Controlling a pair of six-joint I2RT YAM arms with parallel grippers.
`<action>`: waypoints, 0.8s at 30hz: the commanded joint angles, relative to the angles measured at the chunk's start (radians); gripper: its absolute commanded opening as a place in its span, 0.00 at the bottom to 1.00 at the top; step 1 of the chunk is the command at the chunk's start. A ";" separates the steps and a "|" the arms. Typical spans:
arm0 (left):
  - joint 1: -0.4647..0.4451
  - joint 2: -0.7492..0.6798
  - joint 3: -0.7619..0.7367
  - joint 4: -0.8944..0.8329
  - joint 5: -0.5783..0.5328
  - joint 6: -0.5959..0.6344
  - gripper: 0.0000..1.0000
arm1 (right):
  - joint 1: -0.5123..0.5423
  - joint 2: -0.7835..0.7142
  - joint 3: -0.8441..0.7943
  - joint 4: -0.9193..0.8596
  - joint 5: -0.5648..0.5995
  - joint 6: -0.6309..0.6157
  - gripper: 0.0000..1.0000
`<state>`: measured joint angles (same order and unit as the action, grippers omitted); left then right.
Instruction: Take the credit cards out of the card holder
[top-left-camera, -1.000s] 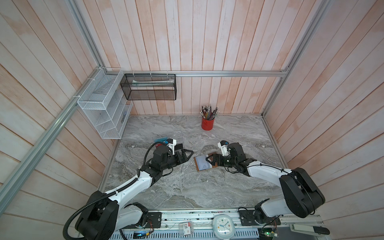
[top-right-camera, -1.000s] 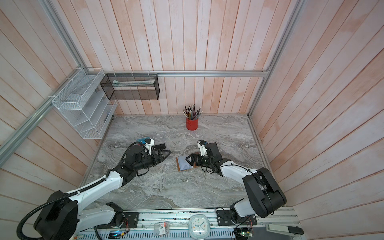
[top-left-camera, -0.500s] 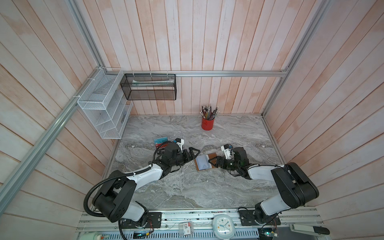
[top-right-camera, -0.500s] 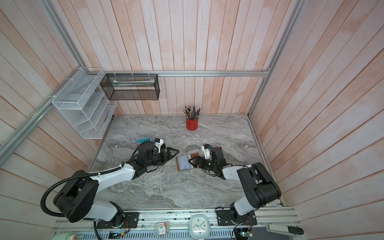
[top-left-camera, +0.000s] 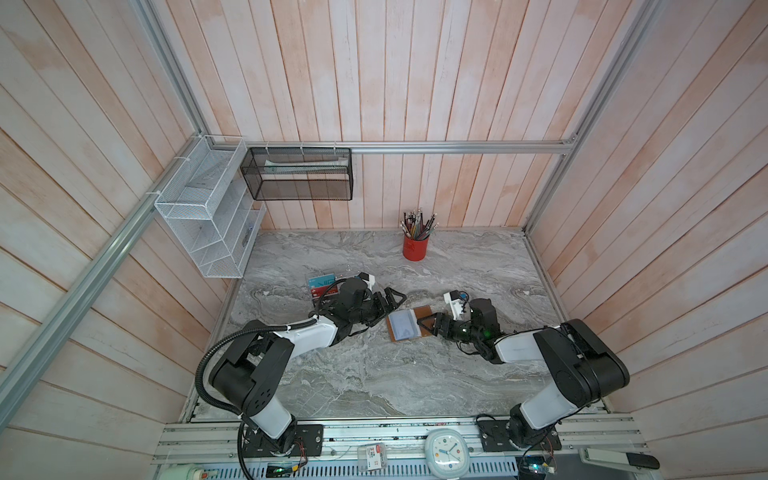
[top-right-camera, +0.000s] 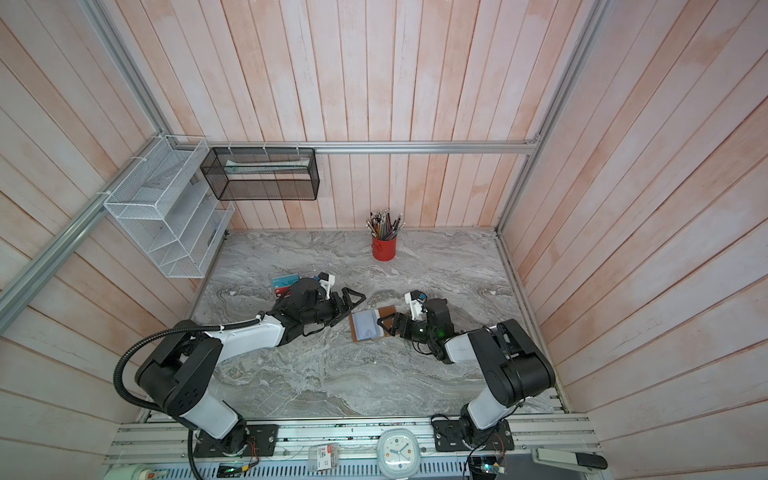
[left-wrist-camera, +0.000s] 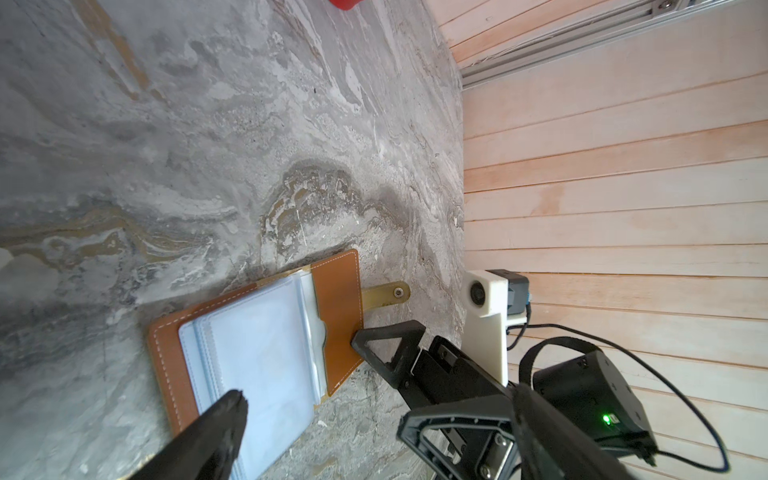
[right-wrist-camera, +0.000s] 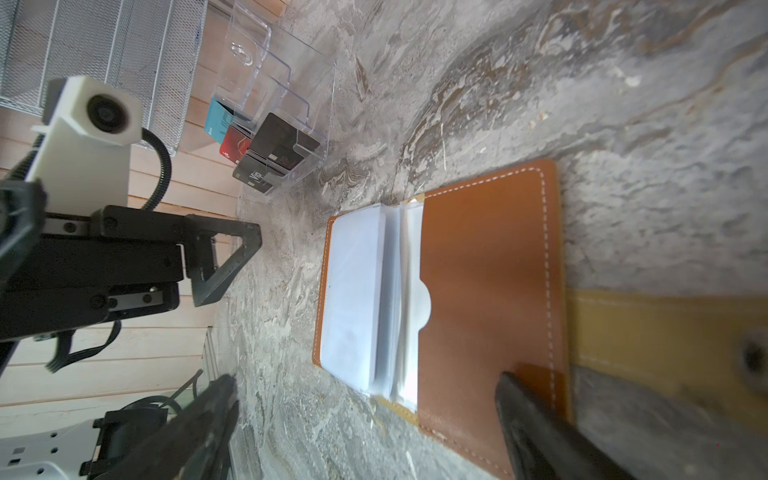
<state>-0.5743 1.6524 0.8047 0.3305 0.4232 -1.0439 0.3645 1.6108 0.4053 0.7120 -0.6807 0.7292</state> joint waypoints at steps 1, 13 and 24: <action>0.000 0.040 0.037 0.021 0.014 -0.031 1.00 | 0.002 0.046 -0.033 -0.035 -0.028 0.039 0.98; 0.011 0.141 0.063 0.024 0.031 -0.056 1.00 | 0.002 0.070 -0.059 0.007 -0.041 0.049 0.98; 0.008 0.180 0.060 0.039 0.036 -0.065 1.00 | 0.002 0.087 -0.063 0.029 -0.050 0.061 0.98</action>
<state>-0.5667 1.8122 0.8433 0.3595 0.4492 -1.1114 0.3622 1.6588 0.3752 0.8413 -0.7246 0.7677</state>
